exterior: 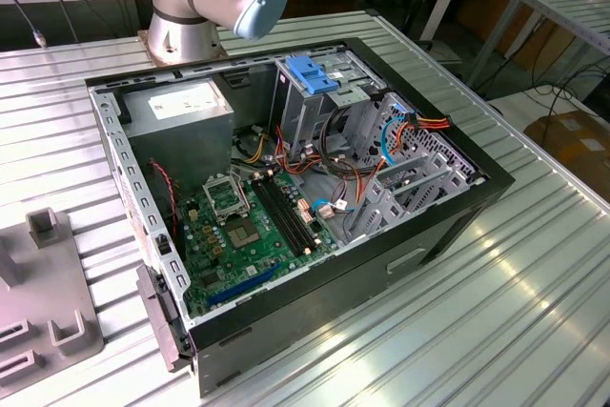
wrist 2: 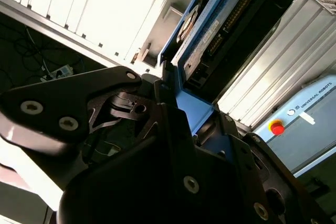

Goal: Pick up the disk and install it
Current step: 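Pick up the disk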

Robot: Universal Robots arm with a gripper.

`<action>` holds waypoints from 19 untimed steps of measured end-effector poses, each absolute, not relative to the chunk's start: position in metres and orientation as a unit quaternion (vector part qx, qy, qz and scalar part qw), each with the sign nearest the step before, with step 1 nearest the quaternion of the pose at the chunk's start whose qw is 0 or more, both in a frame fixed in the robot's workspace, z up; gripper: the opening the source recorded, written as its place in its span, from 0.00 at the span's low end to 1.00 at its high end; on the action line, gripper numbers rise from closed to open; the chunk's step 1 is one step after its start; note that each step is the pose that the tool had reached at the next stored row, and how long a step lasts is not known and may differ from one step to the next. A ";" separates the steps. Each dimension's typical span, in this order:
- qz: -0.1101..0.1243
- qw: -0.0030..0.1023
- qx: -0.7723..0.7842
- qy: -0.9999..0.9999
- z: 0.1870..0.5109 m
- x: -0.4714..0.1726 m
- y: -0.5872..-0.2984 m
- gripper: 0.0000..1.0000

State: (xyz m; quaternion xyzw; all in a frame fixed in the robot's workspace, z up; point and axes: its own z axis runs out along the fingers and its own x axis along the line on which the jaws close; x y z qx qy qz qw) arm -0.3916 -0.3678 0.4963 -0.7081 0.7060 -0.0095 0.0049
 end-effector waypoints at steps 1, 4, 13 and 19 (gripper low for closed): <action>-0.009 0.005 -0.708 0.706 0.496 -0.389 -0.368 0.37; -0.009 0.005 -0.708 0.706 0.496 -0.377 -0.368 0.37; -0.009 0.005 -0.708 0.706 0.496 -0.341 -0.368 0.37; -0.009 0.005 -0.708 0.706 0.496 -0.313 -0.368 0.37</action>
